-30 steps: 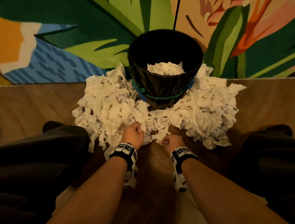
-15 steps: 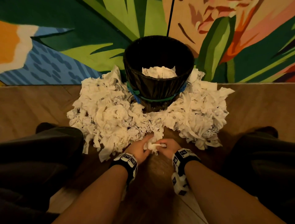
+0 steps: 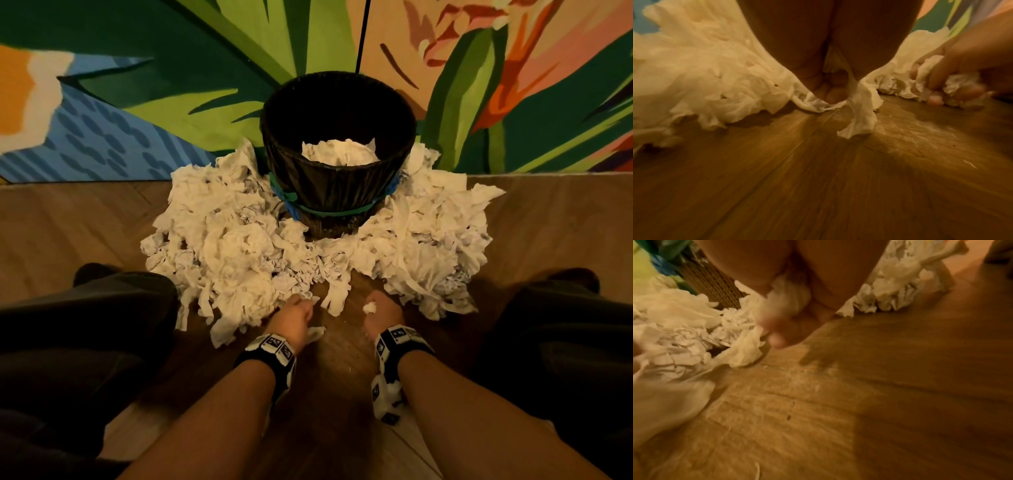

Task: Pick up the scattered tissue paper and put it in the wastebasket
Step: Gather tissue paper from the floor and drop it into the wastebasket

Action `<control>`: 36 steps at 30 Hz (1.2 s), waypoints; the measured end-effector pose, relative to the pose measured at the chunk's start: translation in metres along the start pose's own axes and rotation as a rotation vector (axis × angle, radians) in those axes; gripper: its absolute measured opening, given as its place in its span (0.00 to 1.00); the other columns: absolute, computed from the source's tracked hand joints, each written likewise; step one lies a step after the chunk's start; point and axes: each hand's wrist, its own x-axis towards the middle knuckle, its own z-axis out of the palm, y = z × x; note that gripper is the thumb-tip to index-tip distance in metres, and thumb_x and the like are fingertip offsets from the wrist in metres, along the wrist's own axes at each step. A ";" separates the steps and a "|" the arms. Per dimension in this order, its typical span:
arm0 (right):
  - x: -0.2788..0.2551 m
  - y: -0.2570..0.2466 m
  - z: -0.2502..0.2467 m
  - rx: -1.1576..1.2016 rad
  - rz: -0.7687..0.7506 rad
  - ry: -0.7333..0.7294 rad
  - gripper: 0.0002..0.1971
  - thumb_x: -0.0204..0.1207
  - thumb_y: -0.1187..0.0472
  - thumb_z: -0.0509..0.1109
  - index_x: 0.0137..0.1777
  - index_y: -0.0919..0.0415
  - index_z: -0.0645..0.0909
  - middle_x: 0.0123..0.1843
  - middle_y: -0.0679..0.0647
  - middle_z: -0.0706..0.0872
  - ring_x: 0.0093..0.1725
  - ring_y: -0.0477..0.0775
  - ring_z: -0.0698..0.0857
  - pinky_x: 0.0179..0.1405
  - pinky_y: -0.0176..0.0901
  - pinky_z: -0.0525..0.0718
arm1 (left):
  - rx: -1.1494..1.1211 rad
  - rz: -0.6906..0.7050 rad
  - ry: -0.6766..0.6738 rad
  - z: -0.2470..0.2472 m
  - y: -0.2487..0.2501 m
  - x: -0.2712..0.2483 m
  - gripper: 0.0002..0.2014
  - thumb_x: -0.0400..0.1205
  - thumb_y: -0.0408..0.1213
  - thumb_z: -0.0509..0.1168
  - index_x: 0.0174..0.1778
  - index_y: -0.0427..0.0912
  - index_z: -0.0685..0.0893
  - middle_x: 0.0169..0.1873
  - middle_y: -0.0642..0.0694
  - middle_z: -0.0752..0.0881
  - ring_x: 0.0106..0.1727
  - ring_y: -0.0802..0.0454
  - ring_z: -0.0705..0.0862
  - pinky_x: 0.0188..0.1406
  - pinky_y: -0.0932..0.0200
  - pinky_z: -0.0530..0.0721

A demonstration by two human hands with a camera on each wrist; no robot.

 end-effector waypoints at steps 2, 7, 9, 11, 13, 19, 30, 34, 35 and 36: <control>-0.001 0.007 0.004 0.031 0.009 0.010 0.23 0.72 0.77 0.58 0.46 0.44 0.76 0.48 0.57 0.83 0.37 0.58 0.84 0.28 0.43 0.82 | -0.031 0.077 -0.047 0.005 0.007 0.004 0.11 0.78 0.44 0.74 0.49 0.51 0.78 0.62 0.49 0.73 0.54 0.52 0.81 0.56 0.56 0.79; 0.000 -0.002 -0.004 -0.108 0.030 -0.081 0.14 0.85 0.58 0.57 0.60 0.53 0.84 0.63 0.59 0.86 0.59 0.63 0.85 0.53 0.46 0.82 | 0.049 0.090 -0.357 0.020 0.028 0.019 0.32 0.87 0.32 0.57 0.86 0.58 0.58 0.87 0.52 0.41 0.86 0.42 0.55 0.84 0.52 0.55; 0.001 -0.001 -0.006 -0.135 0.051 -0.099 0.16 0.83 0.51 0.59 0.60 0.55 0.84 0.62 0.57 0.86 0.56 0.60 0.84 0.52 0.45 0.79 | 0.179 0.088 -0.404 0.026 0.031 0.020 0.33 0.88 0.31 0.55 0.87 0.55 0.52 0.87 0.50 0.43 0.84 0.40 0.60 0.82 0.48 0.62; 0.000 0.005 -0.007 -0.065 0.080 -0.078 0.16 0.78 0.44 0.64 0.56 0.53 0.84 0.52 0.53 0.85 0.45 0.53 0.80 0.46 0.43 0.75 | 0.253 0.066 -0.396 0.029 0.031 0.020 0.32 0.88 0.30 0.52 0.87 0.54 0.51 0.87 0.47 0.53 0.81 0.40 0.67 0.80 0.50 0.67; -0.001 0.008 -0.008 0.012 0.111 -0.033 0.21 0.77 0.38 0.64 0.49 0.56 0.85 0.43 0.51 0.83 0.38 0.49 0.79 0.39 0.42 0.75 | 0.266 0.086 -0.312 0.028 0.027 0.019 0.29 0.88 0.30 0.52 0.86 0.51 0.58 0.84 0.45 0.64 0.78 0.42 0.72 0.77 0.52 0.69; -0.002 0.001 -0.007 -0.055 0.070 -0.019 0.18 0.87 0.49 0.58 0.51 0.59 0.86 0.57 0.60 0.87 0.57 0.62 0.85 0.53 0.46 0.82 | 0.072 0.042 -0.057 0.008 0.013 0.004 0.11 0.85 0.39 0.63 0.61 0.45 0.86 0.60 0.42 0.85 0.59 0.44 0.83 0.59 0.55 0.79; -0.006 -0.012 0.008 -0.145 -0.272 -0.058 0.26 0.74 0.77 0.60 0.55 0.43 0.82 0.64 0.49 0.70 0.58 0.54 0.79 0.45 0.36 0.79 | 0.007 -0.147 -0.168 0.001 -0.012 -0.011 0.13 0.77 0.47 0.74 0.54 0.46 0.87 0.51 0.46 0.88 0.51 0.48 0.85 0.50 0.58 0.82; -0.004 -0.027 0.015 -0.290 -0.286 -0.228 0.35 0.75 0.75 0.58 0.73 0.36 0.75 0.83 0.48 0.57 0.82 0.58 0.58 0.78 0.49 0.69 | -0.001 -0.179 -0.178 -0.001 -0.019 -0.009 0.11 0.75 0.40 0.76 0.51 0.44 0.87 0.51 0.43 0.89 0.52 0.45 0.87 0.49 0.58 0.82; -0.003 -0.031 0.017 -0.323 -0.257 -0.271 0.36 0.76 0.74 0.58 0.76 0.36 0.72 0.85 0.46 0.52 0.84 0.60 0.53 0.80 0.52 0.66 | -0.005 -0.171 -0.163 -0.001 -0.020 -0.009 0.10 0.75 0.39 0.76 0.51 0.43 0.87 0.51 0.43 0.88 0.52 0.45 0.86 0.47 0.60 0.79; -0.001 -0.035 0.018 -0.361 -0.234 -0.311 0.36 0.77 0.72 0.57 0.79 0.36 0.68 0.86 0.44 0.49 0.85 0.61 0.49 0.82 0.54 0.64 | -0.003 -0.164 -0.153 -0.002 -0.020 -0.010 0.11 0.76 0.38 0.75 0.52 0.42 0.87 0.52 0.42 0.87 0.53 0.45 0.85 0.47 0.61 0.76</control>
